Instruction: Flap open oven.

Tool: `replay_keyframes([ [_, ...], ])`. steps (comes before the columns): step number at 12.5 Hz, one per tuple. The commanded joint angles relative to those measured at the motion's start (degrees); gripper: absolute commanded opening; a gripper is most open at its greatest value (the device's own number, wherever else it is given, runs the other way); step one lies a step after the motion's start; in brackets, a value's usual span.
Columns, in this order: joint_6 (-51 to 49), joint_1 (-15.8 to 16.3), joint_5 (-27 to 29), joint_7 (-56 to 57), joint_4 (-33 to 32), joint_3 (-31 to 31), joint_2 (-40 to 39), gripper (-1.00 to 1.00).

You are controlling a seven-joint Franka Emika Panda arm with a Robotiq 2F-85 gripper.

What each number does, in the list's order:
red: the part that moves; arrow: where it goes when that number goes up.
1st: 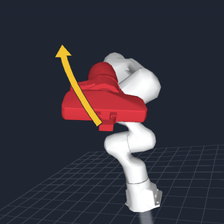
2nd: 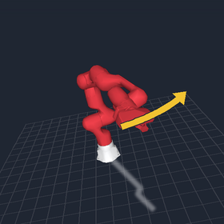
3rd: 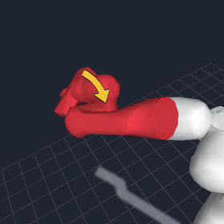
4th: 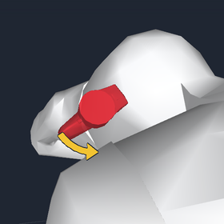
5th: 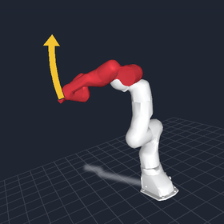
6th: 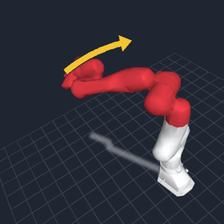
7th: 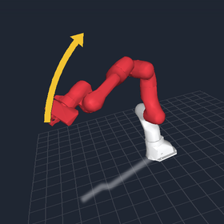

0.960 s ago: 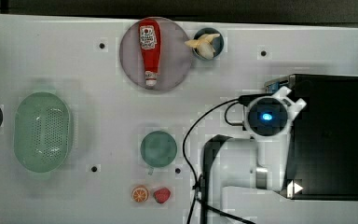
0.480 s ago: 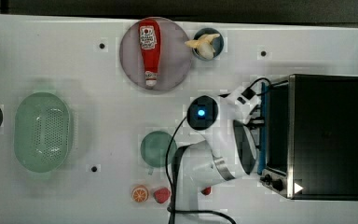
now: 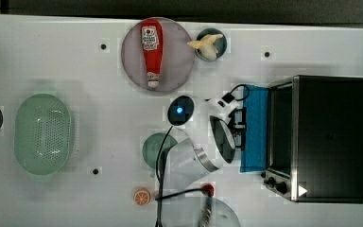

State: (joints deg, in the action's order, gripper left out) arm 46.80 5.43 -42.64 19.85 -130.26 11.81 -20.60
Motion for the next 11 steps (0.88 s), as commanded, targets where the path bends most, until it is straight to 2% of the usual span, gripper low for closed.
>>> replay_keyframes([
  [1, 0.0, 2.1, -3.6, -12.0, 1.0, -0.9, -3.9, -0.65],
  [5, 0.8, 4.2, -4.7, -15.7, 3.3, -1.1, -8.9, -0.65],
  [9, 0.9, 4.9, -4.7, -15.7, 4.5, -1.3, -9.5, -0.65],
  [11, 2.1, 5.0, -0.9, -16.1, 5.3, -2.1, -7.7, -0.65],
])
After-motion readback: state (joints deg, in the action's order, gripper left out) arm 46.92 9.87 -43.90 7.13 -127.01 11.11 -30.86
